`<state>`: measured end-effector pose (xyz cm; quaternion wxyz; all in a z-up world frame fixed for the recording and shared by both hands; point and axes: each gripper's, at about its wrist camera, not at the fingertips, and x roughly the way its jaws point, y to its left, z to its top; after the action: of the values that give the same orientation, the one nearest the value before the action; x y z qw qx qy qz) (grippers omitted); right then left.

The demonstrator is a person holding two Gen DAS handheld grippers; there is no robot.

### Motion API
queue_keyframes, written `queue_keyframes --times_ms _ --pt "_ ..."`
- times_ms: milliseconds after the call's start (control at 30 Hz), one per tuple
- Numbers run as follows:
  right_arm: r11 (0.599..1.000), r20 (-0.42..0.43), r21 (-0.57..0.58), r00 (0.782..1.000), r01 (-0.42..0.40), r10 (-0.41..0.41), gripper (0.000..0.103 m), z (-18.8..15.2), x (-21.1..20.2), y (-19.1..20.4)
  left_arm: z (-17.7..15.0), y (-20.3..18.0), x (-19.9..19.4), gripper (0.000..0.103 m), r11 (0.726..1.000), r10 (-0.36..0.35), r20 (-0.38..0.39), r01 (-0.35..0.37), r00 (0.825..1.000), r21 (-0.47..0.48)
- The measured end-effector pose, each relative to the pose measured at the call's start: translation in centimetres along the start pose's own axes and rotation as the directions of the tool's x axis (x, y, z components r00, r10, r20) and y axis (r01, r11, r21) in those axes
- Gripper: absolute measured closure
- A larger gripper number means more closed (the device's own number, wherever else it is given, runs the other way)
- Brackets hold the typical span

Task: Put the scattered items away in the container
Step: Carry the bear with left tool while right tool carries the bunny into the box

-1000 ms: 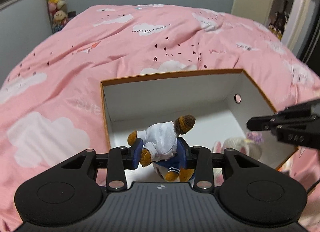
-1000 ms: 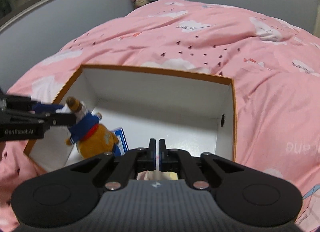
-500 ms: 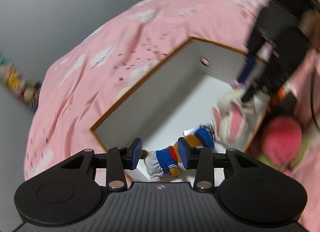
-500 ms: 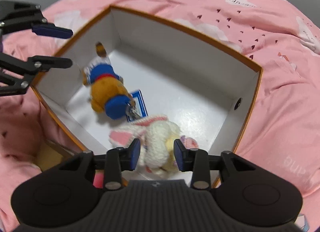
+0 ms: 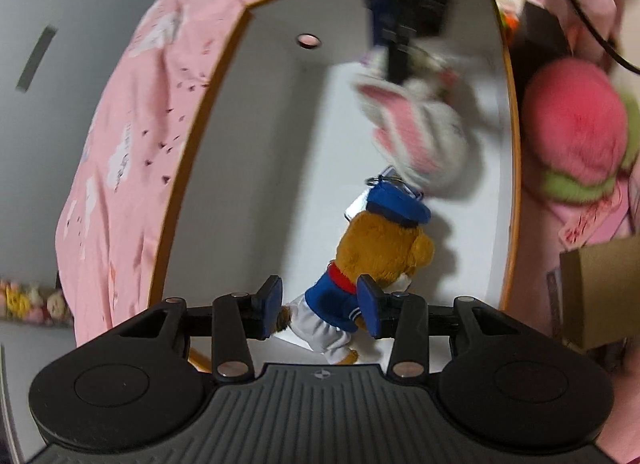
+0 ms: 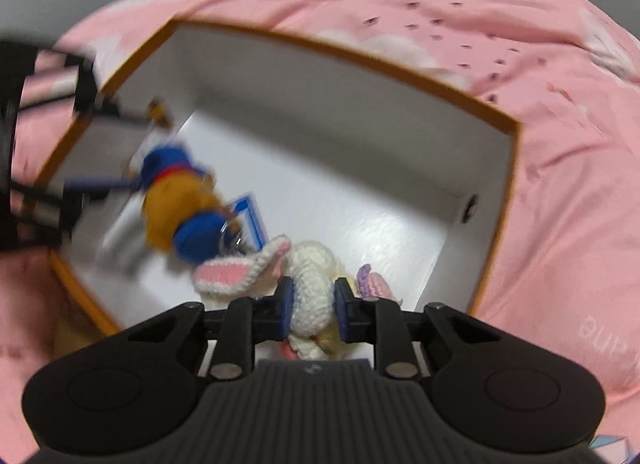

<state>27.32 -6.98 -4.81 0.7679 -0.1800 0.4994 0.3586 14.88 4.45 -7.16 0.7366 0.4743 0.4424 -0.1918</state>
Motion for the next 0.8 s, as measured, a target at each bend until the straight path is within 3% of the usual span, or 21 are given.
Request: queue_keyframes --times_ms 233,367,800 --pt "0.972 0.053 0.231 0.998 -0.041 0.03 0.081 2.0 0.7 -2.8 0.0 0.2 1.3 0.054 0.994 -0.067 -0.008 0.068 0.998 0.083" --pt "0.975 0.062 0.22 0.998 -0.03 0.016 0.08 2.7 1.1 -2.7 -0.1 0.1 0.9 0.054 0.985 -0.097 -0.006 0.097 0.995 0.146" --pt "0.984 0.059 0.179 0.998 -0.028 0.017 0.079 2.3 0.8 -2.6 0.0 -0.1 2.6 0.054 0.96 -0.176 -0.077 0.188 0.981 0.206"
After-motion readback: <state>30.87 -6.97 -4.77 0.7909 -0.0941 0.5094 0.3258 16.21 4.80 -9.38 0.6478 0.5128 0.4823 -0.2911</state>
